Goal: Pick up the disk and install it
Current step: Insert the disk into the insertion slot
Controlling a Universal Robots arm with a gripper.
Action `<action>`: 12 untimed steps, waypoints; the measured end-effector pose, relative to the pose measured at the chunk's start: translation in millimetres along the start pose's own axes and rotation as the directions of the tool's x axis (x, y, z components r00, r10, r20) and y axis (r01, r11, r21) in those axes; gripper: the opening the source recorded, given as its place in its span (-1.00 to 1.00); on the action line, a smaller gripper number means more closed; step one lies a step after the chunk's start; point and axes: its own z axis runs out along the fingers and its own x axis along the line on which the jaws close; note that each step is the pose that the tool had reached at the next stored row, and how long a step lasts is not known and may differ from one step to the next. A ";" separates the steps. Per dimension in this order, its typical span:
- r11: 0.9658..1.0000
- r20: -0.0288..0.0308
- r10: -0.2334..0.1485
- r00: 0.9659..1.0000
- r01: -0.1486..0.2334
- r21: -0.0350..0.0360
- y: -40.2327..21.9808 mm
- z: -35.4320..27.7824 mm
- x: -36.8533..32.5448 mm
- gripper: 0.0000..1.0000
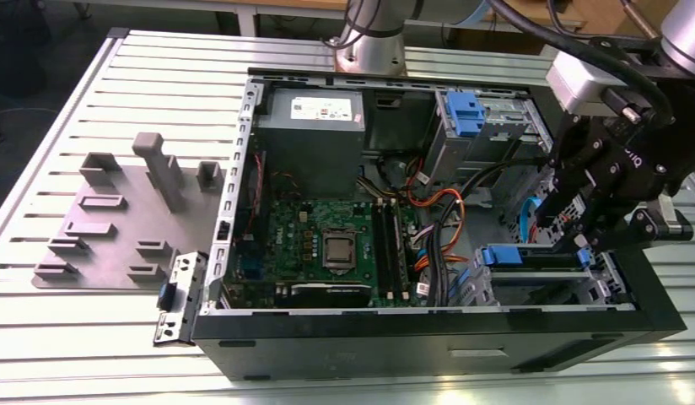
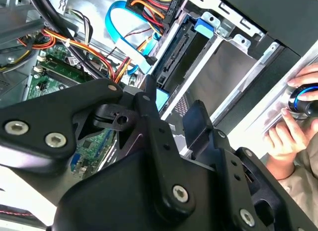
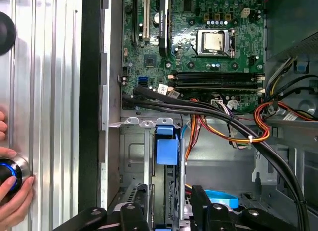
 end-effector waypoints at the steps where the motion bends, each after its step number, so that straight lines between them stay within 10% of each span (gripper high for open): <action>1: 1.000 0.000 0.000 1.000 0.000 0.000 0.0 0.0 0.0 -0.04; 12: 1.000 0.000 0.000 1.000 0.000 0.000 0.0 -1.2 -2.8 -0.04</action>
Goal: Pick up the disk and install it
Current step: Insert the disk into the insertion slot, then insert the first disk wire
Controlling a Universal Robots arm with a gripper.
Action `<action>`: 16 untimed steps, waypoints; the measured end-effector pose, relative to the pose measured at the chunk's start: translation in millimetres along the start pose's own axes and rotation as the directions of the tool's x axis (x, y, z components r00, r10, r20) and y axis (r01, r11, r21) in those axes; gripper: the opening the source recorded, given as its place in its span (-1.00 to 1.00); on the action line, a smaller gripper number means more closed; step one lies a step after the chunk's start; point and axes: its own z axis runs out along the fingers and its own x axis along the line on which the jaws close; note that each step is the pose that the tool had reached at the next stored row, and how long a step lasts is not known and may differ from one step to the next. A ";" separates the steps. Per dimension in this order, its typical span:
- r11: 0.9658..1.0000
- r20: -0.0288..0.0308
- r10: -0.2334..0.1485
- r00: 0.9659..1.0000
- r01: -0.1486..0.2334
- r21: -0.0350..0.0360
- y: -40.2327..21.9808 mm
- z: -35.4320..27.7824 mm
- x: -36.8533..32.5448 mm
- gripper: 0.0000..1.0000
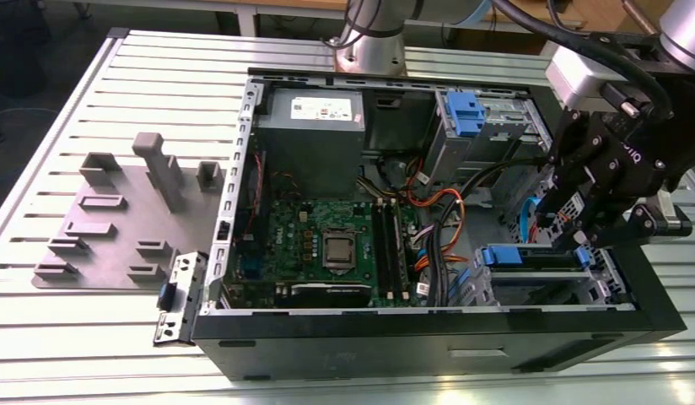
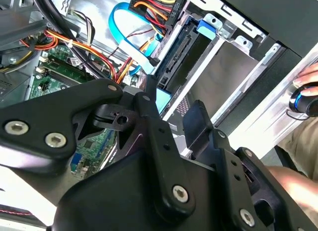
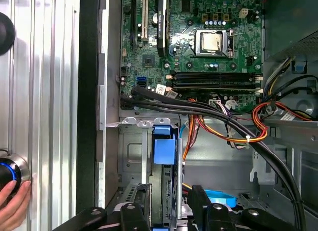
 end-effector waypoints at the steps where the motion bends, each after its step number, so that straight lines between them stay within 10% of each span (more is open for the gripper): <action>1: 1.000 0.000 0.000 1.000 0.000 0.000 0.0 0.0 0.0 -0.04; 16: 1.000 0.000 0.000 1.000 0.000 0.000 0.1 -6.3 -1.4 -0.04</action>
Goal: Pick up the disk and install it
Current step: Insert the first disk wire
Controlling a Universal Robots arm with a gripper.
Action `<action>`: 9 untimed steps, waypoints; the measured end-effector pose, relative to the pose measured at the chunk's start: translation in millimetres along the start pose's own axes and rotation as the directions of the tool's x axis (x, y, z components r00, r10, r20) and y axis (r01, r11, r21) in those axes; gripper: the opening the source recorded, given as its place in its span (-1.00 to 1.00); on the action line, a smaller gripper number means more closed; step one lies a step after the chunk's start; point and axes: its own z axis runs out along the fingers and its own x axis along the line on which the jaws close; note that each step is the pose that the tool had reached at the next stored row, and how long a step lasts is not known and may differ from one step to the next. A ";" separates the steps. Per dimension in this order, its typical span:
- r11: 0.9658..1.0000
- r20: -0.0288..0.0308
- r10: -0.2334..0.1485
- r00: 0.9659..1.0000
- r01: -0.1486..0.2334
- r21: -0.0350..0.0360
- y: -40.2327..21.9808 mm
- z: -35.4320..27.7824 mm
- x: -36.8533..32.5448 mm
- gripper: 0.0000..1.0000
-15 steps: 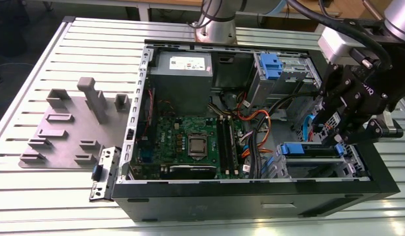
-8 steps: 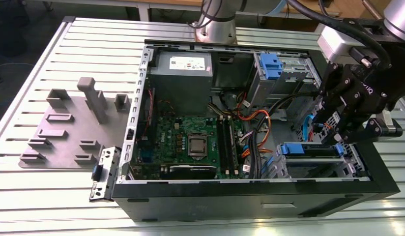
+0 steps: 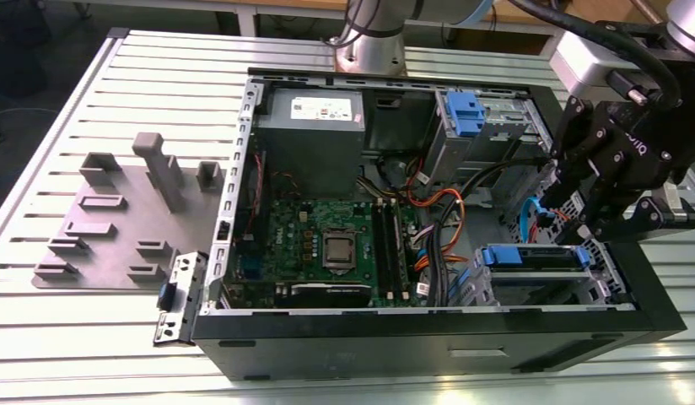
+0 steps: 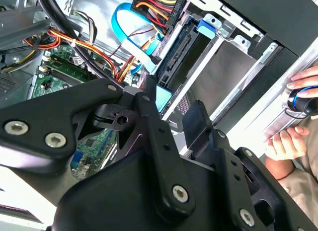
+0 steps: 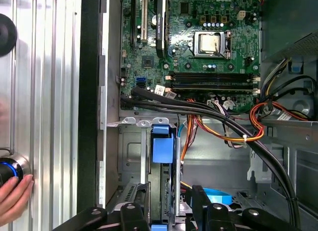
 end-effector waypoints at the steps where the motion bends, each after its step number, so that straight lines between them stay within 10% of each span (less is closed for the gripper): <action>1: 1.000 0.000 0.000 1.000 0.000 0.000 0.0 0.0 0.0 -0.04; 9: 1.000 0.001 0.000 1.000 0.000 0.000 0.0 1.3 -3.4 -0.04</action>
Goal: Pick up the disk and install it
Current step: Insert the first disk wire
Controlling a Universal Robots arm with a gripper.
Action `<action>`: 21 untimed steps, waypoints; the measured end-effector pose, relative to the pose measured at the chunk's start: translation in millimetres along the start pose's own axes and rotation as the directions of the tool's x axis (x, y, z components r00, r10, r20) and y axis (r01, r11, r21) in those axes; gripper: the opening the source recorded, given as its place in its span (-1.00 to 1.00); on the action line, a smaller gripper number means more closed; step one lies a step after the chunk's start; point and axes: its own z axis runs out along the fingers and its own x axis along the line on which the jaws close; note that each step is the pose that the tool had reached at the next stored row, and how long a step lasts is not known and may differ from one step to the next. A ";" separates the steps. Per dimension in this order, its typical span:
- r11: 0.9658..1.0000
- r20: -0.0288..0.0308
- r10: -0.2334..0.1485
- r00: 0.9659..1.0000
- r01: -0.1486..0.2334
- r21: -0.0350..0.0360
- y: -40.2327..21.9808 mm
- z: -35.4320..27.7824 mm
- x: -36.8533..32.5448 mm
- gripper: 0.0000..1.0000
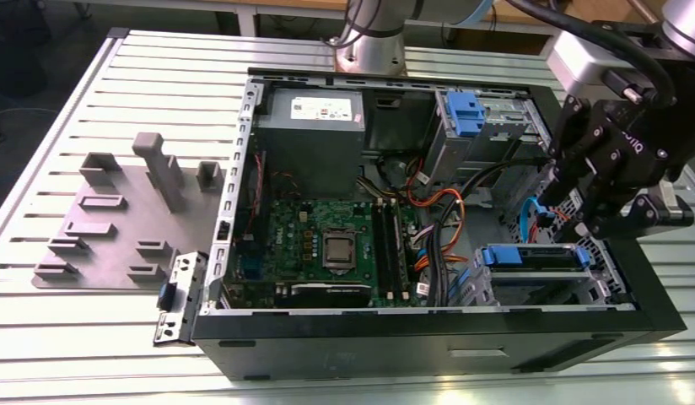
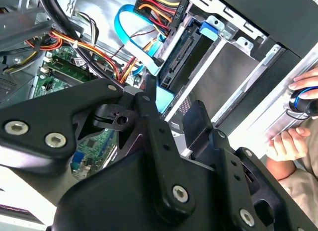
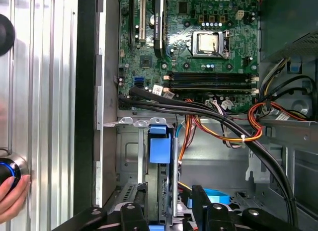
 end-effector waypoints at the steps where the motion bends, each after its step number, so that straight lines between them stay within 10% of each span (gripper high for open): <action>1: 1.000 0.000 0.000 1.000 0.000 0.000 0.0 0.3 -0.7 -0.04; 21: 1.000 0.002 0.000 1.000 0.000 -0.002 -8.9 15.5 -6.5 -0.04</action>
